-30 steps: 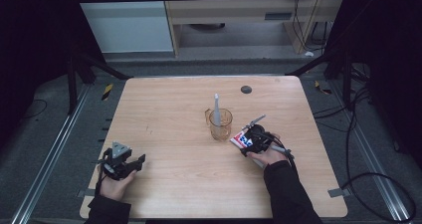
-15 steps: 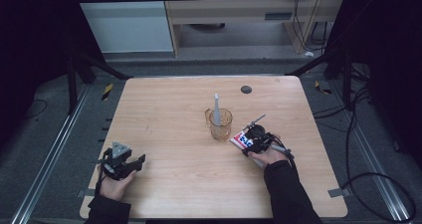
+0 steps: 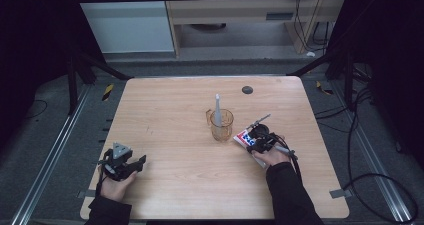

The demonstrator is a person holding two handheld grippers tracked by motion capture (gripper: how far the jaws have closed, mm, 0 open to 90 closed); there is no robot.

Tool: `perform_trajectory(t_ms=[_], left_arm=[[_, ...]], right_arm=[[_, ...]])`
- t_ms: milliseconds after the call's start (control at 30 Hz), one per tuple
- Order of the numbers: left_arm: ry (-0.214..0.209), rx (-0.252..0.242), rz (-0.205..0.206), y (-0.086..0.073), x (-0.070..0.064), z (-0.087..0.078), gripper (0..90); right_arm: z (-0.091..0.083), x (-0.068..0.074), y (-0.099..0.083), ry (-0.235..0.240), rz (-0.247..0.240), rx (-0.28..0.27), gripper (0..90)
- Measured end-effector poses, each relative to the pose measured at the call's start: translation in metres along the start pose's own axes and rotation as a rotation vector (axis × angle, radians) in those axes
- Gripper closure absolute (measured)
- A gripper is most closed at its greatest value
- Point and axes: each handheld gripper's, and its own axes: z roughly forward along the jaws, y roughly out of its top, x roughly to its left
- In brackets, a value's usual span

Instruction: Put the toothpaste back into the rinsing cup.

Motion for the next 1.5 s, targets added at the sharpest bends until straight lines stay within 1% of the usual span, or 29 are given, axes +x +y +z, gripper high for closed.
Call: perform_trajectory(t_ms=[167,300,400,467,667,733,767,800,833,867,933,1133,1200,1333,1500], left_arm=[[0.003,-0.002,0.000,0.000,0.000,0.000,41.1],[0.003,-0.002,0.000,0.000,-0.001,0.000,41.1],[0.003,-0.001,0.004,0.000,-0.001,0.000,41.1],[0.003,-0.002,0.003,0.000,-0.001,0.000,41.1],[0.003,0.000,0.002,0.000,-0.001,0.000,41.1],[0.003,-0.001,0.002,0.000,-0.001,0.000,41.1],[0.003,-0.001,0.001,0.000,-0.001,0.000,41.1],[0.003,-0.001,0.000,0.000,-0.001,0.000,41.1],[0.003,-0.001,0.000,0.000,-0.001,0.000,41.1],[0.003,0.000,0.001,0.000,0.000,0.000,41.1],[0.004,-0.001,0.001,0.000,-0.001,0.000,41.1],[0.005,0.000,0.002,0.000,0.000,0.000,41.1],[0.005,-0.002,0.001,0.000,0.000,0.000,41.1],[0.005,-0.002,0.002,0.000,-0.001,0.000,41.1],[0.005,-0.001,0.002,0.000,0.000,0.000,41.1]], right_arm=[[-0.018,0.000,-0.003,0.029,0.012,-0.086,66.9],[-0.031,0.002,-0.006,0.024,0.006,-0.153,67.2],[-0.039,0.001,-0.008,0.024,0.015,-0.200,67.4],[-0.044,-0.001,-0.010,0.018,0.018,-0.244,67.5],[-0.054,-0.004,-0.011,0.007,0.052,-0.342,67.8],[-0.058,-0.006,-0.012,0.007,0.071,-0.379,67.9],[-0.059,-0.006,-0.012,0.008,0.077,-0.386,67.9],[-0.062,-0.007,-0.012,0.001,0.085,-0.413,67.9],[-0.064,-0.006,-0.012,-0.003,0.089,-0.424,67.9],[-0.066,-0.007,-0.012,-0.015,0.094,-0.450,67.9],[-0.070,-0.007,-0.012,-0.027,0.106,-0.486,67.9],[-0.081,-0.007,-0.009,-0.067,0.157,-0.600,68.0],[-0.083,-0.007,-0.007,-0.071,0.175,-0.629,68.0],[-0.087,-0.004,0.000,-0.101,0.192,-0.681,68.0],[-0.088,-0.003,0.008,-0.126,0.214,-0.741,68.2]])
